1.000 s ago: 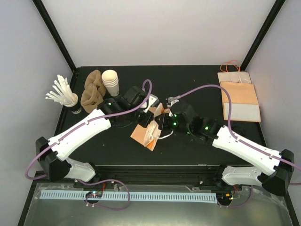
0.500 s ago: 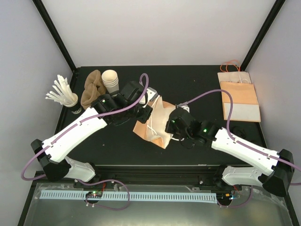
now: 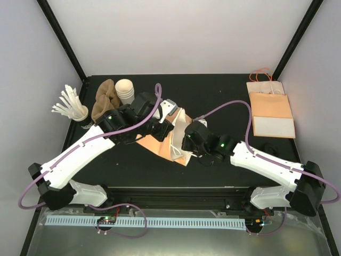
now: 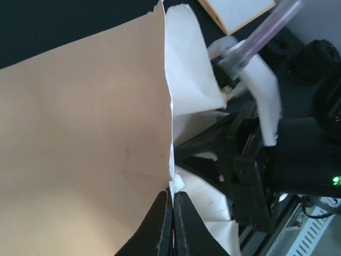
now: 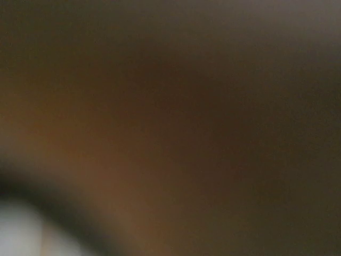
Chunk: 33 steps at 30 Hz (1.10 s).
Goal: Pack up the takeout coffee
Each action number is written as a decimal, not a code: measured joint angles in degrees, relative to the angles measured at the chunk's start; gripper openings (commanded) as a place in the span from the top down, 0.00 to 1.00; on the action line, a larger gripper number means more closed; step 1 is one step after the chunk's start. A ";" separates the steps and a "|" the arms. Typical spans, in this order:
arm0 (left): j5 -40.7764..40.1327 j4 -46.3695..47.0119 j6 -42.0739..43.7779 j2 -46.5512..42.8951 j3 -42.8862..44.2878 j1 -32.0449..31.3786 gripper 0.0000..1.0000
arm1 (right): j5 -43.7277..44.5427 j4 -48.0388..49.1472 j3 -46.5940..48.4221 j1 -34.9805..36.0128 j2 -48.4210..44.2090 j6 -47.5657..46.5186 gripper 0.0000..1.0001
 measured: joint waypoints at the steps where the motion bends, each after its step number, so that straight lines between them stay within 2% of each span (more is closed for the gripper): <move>1: 0.57 0.57 0.00 -0.57 -0.31 0.00 0.98 | -1.53 1.57 0.00 0.00 0.00 -1.07 0.99; 5: 2.91 2.43 -0.07 -1.86 -0.83 0.00 0.98 | -5.84 7.50 0.00 0.00 0.00 -3.19 0.99; 15: 6.54 3.43 -0.66 -4.72 -1.01 0.07 0.98 | -8.68 15.17 -0.37 -0.24 0.98 -5.27 0.99; 24: 7.87 3.65 -0.76 -5.64 -1.33 0.07 0.99 | -15.98 30.91 -9.75 -0.28 -3.98 -8.50 0.99; 29: 7.41 3.76 -0.76 -5.42 -1.49 0.07 0.98 | -15.19 32.81 -10.05 -0.28 -5.57 -9.01 0.99; 33: 5.90 3.80 -0.79 -5.07 -1.49 0.07 0.98 | -11.56 33.05 -12.41 -0.26 -10.34 -9.18 0.99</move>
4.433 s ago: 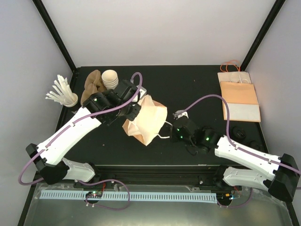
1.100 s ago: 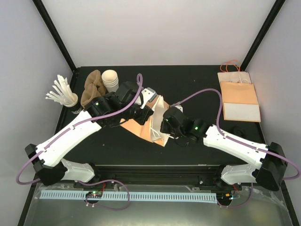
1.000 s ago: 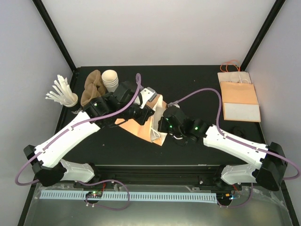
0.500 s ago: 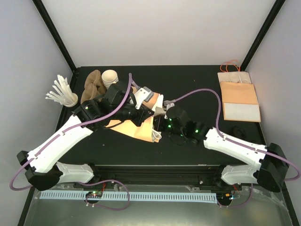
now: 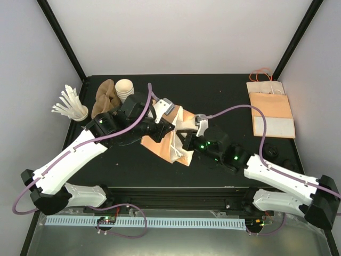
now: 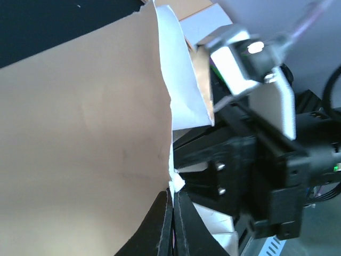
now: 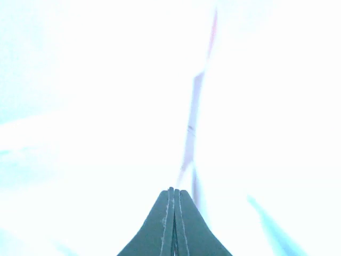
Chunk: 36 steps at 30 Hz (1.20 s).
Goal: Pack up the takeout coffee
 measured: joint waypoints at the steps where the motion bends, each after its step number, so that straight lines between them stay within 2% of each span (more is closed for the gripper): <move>1: -0.42 -0.02 -0.07 0.11 0.00 0.04 0.98 | 1.07 0.61 -0.87 0.00 -1.36 -0.35 0.99; 6: -0.72 0.28 -0.68 0.42 0.07 0.50 0.98 | 4.90 2.19 -3.56 1.07 -5.64 -4.55 0.99; 14: 0.79 2.27 -1.68 1.60 1.18 0.87 0.98 | 13.07 0.44 -0.87 8.59 -2.14 -12.37 0.99; 23: 2.64 4.09 -2.25 1.60 1.20 1.01 0.98 | 15.06 -0.59 0.24 9.79 1.05 -17.68 0.99; 29: 5.29 3.91 -1.99 1.81 2.51 1.14 0.98 | 15.61 -1.64 -0.11 9.79 2.21 -18.58 0.99; 36: 9.16 3.37 -0.74 1.92 2.99 1.14 0.98 | 16.74 -4.50 0.66 9.38 5.57 -15.26 0.99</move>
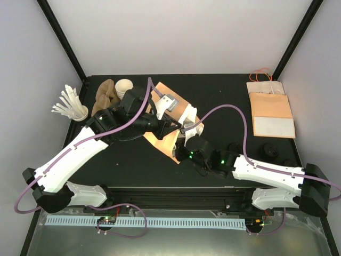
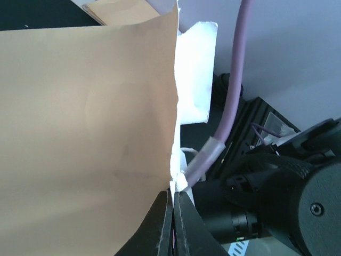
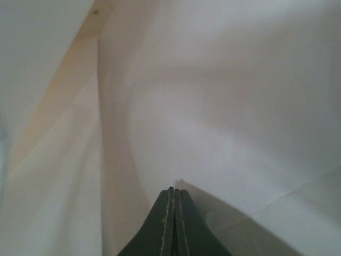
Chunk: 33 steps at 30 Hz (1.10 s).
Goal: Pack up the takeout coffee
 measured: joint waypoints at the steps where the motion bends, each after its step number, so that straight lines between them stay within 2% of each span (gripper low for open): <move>1: 0.37 -0.22 0.15 0.00 0.02 -0.02 0.98 | 0.00 0.00 0.00 -0.26 0.00 0.61 0.99; 5: -0.11 -2.99 1.11 0.85 1.18 -0.17 0.98 | 0.00 0.22 0.00 -1.53 -0.02 2.45 0.99; 10: -6.56 -9.77 1.75 3.91 5.01 -1.92 0.99 | 3.82 -2.69 0.96 -2.71 0.39 6.58 0.99; 17: -14.34 -13.57 1.95 4.46 6.69 -3.54 0.98 | 11.80 -14.38 9.01 -2.82 7.13 14.16 0.99; 28: -21.59 -17.46 2.21 4.55 7.76 -4.48 0.99 | 20.79 -30.93 13.46 -2.91 11.23 24.24 0.99; 33: -23.93 -17.84 2.47 5.44 7.76 -4.52 0.98 | 26.03 -42.95 19.08 -2.93 15.56 31.91 0.99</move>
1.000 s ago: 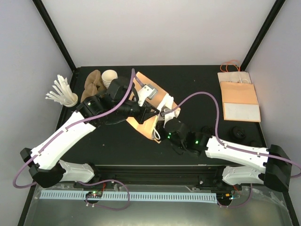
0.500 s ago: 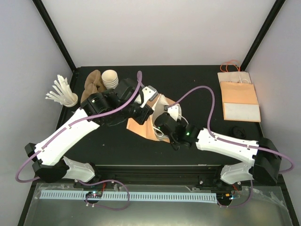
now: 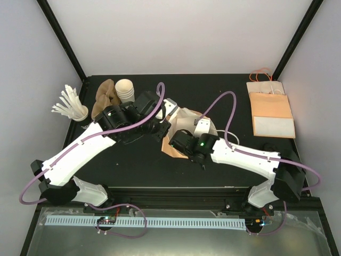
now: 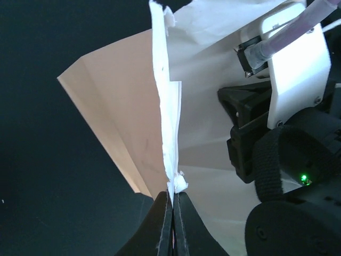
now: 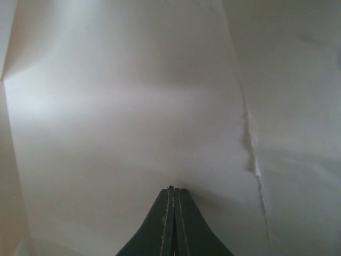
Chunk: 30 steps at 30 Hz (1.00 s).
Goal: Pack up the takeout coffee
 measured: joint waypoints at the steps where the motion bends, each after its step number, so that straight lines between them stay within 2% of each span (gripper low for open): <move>1: -0.37 0.00 0.04 0.13 0.00 0.00 0.98 | 0.96 -2.34 0.92 -0.02 0.96 1.25 0.99; 3: -0.66 -0.02 0.17 0.33 0.00 -0.02 0.98 | 1.77 -4.39 1.66 -0.07 1.81 1.16 0.99; 6: -0.09 0.39 0.28 0.39 -0.07 0.00 0.98 | -0.09 -1.14 0.44 -0.24 0.46 -5.79 0.98; 9: 1.29 1.31 0.26 0.44 -0.35 0.00 0.98 | -6.51 8.83 -5.66 -0.50 -5.42 -15.56 0.92; 14: 4.87 2.62 0.24 0.81 -0.55 0.00 0.98 | -18.97 25.51 -16.17 -0.70 -15.98 -29.24 0.91; 20: 11.78 5.81 0.11 1.22 -0.57 0.04 0.98 | -25.03 32.98 -16.90 -0.70 -14.91 -40.92 0.92; 25: 15.30 7.41 0.02 1.22 -0.57 0.07 0.98 | -25.42 34.64 -16.90 -0.70 -14.82 -44.83 0.92; 30: 16.55 8.72 -0.42 1.22 -1.05 0.17 0.98 | -26.49 34.60 -16.70 -0.98 -14.86 -43.19 0.92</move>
